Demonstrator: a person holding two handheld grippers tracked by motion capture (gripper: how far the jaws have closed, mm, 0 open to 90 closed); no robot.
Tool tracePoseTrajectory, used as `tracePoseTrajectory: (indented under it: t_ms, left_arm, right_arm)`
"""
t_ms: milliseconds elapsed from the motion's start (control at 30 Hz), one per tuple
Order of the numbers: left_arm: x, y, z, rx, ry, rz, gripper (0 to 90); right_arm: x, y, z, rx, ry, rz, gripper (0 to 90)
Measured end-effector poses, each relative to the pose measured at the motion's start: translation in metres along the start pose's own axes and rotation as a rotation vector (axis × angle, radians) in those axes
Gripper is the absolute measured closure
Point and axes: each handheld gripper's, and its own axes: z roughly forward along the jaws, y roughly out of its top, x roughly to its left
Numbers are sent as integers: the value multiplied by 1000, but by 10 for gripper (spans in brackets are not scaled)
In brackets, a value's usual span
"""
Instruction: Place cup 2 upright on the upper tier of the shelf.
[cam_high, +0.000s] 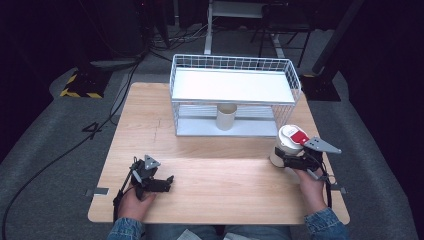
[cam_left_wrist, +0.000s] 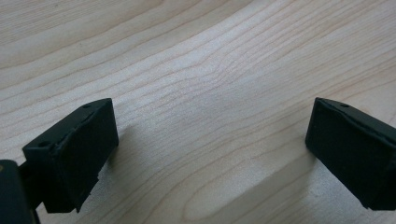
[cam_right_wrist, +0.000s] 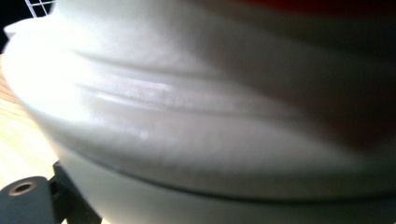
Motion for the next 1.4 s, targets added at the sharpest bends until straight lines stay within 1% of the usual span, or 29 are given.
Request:
tracePoseTrajectory:
  t_ms: [133,267,500,600,767,900,1100,1233,1400]
  left_arm:
    - [0,0,0,0,0,-1,30]
    - [0,0,0,2,0,-1,30]
    - [0,0,0,2,1,-1,30]
    - [0,0,0,2,1,0,30]
    - [0,0,0,2,1,0,30]
    - [0,0,0,2,1,0,30]
    - [0,0,0,2,1,0,30]
    - [0,1,0,4,0,0,30]
    - [0,0,0,2,1,0,30]
  right_arm:
    - [1,2,-5,0,-5,-26,91]
    - [3,6,-9,-4,18,-21,91]
    - [10,19,-17,-10,43,-35,91]
    - [12,30,-22,0,49,-53,91]
    - [11,44,-31,-8,63,-45,91]
    - [12,55,-36,-7,68,-54,91]
    - [13,76,-38,-17,94,-70,91]
    - [12,87,-39,-26,108,-60,91]
    - [12,100,-39,-18,112,-66,91]
